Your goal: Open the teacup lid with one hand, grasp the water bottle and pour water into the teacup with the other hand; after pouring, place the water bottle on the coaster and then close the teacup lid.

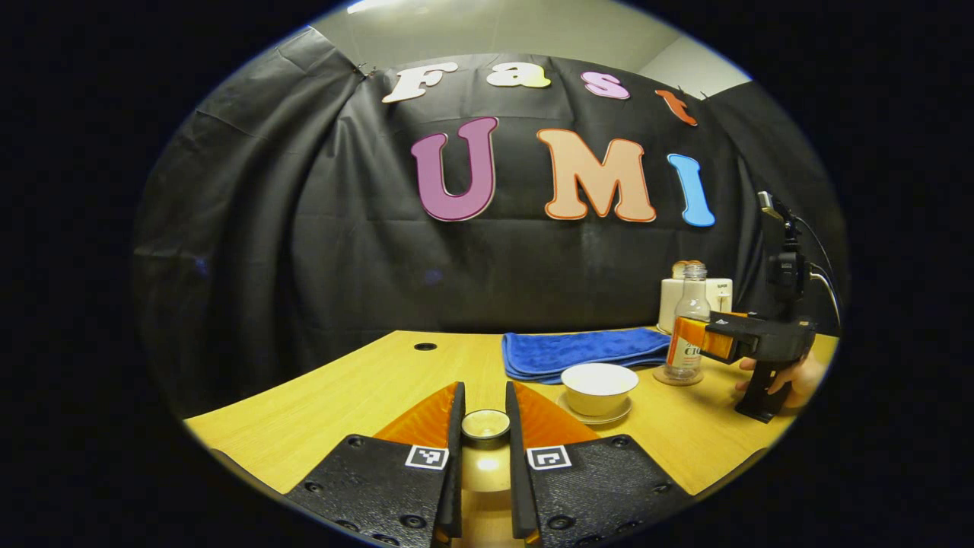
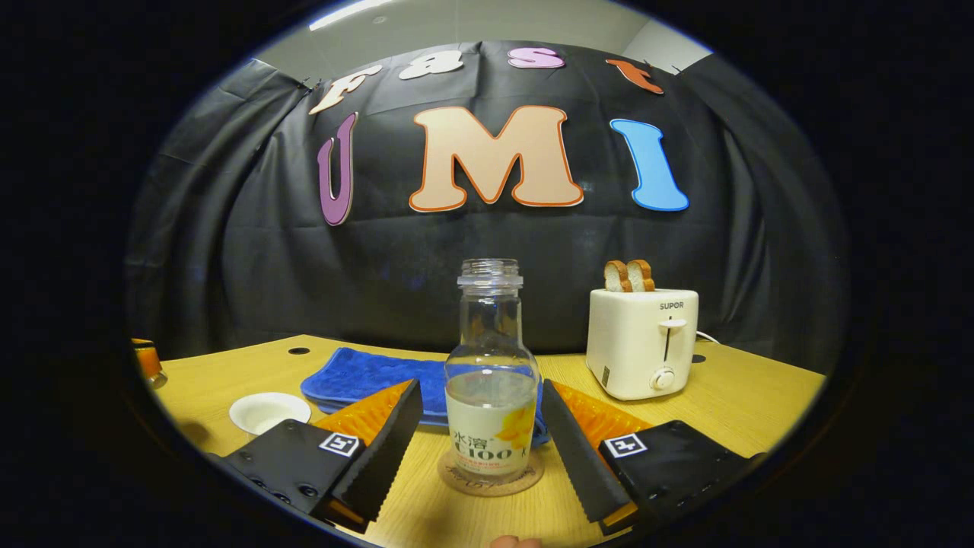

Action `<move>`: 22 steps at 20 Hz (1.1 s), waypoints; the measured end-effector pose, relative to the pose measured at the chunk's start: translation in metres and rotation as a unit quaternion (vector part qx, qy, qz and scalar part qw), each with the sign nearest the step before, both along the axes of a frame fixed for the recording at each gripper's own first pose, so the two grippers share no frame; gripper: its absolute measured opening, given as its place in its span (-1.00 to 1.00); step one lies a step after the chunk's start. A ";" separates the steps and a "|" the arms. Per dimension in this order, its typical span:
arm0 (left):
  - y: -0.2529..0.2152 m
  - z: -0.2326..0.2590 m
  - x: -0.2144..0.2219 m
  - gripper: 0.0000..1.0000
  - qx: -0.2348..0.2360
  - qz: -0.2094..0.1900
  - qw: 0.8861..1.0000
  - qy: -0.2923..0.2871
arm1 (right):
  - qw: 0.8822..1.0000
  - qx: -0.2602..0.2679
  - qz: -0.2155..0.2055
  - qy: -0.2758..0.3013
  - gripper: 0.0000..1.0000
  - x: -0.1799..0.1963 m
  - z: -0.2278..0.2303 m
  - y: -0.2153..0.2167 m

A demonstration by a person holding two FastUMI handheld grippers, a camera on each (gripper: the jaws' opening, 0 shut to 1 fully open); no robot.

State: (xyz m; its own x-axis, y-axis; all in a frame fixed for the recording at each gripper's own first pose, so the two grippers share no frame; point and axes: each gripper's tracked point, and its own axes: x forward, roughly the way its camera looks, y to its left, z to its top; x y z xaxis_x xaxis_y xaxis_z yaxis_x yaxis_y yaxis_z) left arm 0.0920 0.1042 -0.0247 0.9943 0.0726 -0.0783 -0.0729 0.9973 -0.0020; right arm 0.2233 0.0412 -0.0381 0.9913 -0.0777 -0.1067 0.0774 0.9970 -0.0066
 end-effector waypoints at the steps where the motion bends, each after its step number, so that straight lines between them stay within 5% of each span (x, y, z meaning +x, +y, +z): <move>1: -0.007 0.000 0.004 -0.54 -0.001 -0.010 1.000 0.001 | 1.000 -0.001 0.000 0.000 0.90 -0.008 0.001 -0.002; 10: -0.060 -0.005 0.057 -0.54 -0.004 -0.085 0.996 -0.001 | 1.000 0.004 0.025 -0.003 0.98 -0.073 0.011 -0.026; 22: -0.090 -0.009 0.107 -0.55 -0.003 -0.096 0.995 0.002 | 0.999 0.005 0.031 -0.004 0.98 -0.123 0.019 -0.059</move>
State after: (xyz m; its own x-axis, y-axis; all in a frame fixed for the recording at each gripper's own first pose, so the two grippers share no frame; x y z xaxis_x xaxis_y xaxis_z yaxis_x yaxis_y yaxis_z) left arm 0.1994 0.0146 -0.0342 0.9894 -0.1197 -0.0821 0.1194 0.9928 -0.0077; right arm 0.1000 -0.0178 -0.0193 0.9950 -0.0151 -0.0985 0.0155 0.9999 0.0029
